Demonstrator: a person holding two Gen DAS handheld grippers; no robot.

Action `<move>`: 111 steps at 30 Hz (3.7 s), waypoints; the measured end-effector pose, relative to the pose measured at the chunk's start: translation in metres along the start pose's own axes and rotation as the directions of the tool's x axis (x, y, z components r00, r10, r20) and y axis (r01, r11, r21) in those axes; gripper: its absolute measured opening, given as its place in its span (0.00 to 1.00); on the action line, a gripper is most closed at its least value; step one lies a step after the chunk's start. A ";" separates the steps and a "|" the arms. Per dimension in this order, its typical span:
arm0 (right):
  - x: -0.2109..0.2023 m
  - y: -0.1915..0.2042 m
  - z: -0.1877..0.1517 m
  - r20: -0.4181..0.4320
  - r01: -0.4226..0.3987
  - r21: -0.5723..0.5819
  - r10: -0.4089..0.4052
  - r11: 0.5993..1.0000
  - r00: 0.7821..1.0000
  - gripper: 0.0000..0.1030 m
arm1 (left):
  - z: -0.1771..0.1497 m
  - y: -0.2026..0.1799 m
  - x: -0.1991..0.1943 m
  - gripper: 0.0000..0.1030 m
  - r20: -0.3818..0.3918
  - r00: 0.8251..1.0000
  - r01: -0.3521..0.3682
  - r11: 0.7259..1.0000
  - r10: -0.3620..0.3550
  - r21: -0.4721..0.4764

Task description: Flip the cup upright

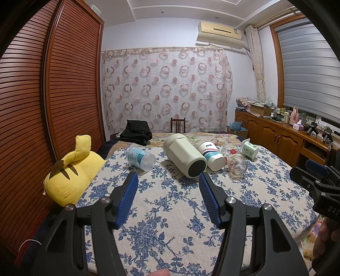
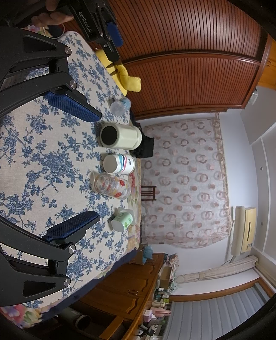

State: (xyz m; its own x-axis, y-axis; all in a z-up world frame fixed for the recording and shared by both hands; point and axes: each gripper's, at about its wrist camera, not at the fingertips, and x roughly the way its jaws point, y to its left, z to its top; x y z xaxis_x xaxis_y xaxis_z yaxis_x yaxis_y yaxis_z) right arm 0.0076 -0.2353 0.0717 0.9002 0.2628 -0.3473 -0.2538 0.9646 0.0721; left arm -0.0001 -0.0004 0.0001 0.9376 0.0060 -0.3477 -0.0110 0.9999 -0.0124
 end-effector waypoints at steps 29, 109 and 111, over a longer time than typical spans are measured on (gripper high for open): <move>0.001 0.000 -0.001 -0.006 -0.003 -0.002 0.003 1.000 1.000 0.85 | -0.001 0.001 0.002 0.58 -0.011 1.000 0.003 1.000 -0.003 -0.002; 0.199 0.048 0.063 -0.300 -0.289 -0.100 0.248 0.952 0.921 0.85 | 0.054 0.104 0.300 0.54 -0.574 0.813 -0.031 0.977 -0.097 -0.209; 0.197 0.046 0.062 -0.300 -0.281 -0.100 0.241 0.954 0.923 0.85 | 0.057 0.103 0.295 0.54 -0.561 0.823 -0.027 0.981 -0.088 -0.193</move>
State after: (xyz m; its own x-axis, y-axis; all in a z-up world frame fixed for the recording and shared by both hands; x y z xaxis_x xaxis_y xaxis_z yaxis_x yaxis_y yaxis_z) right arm 0.1948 -0.1379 0.0643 0.6639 0.4678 -0.5834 -0.5308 0.8443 0.0730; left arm 0.2954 0.1054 -0.0504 0.5776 -0.0914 -0.8112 -0.1033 0.9775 -0.1837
